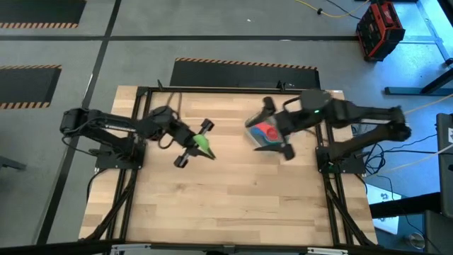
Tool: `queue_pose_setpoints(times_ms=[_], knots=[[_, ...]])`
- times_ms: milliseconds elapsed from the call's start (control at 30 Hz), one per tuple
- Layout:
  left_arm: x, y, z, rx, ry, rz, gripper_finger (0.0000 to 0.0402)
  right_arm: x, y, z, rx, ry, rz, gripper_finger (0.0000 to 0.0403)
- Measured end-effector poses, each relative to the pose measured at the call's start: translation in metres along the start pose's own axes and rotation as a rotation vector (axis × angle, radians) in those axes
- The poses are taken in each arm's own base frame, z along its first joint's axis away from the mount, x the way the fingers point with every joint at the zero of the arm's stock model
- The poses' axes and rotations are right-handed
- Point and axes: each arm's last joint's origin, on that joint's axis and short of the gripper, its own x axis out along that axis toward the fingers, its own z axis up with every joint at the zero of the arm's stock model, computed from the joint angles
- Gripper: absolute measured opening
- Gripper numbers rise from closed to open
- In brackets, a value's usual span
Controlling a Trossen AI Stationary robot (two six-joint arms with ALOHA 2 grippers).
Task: Nest measuring cups in basket
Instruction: Stack the green measuring cup on top of the red measuring cup in the bin
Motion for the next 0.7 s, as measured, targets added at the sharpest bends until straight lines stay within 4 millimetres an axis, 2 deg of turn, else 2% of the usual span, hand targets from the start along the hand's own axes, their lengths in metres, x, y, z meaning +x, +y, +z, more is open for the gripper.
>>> queue_pose_setpoints(times_ms=[167,300,500,700], knots=[[0.022,0.039,-0.009,-0.058,0.068,-0.042,0.0002,-0.045,0.007,-0.009,0.042,0.148,-0.046,0.0353],[0.039,0.075,-0.017,-0.128,0.097,-0.068,0.0002,-0.068,0.015,-0.024,0.054,0.233,-0.105,0.0353],[0.060,0.127,-0.034,-0.194,0.091,-0.132,0.0002,-0.086,0.024,-0.051,0.057,0.268,-0.129,0.0353],[0.070,0.172,-0.055,-0.274,0.084,-0.207,0.0002,-0.098,0.030,-0.077,0.109,0.295,-0.216,0.0353]])
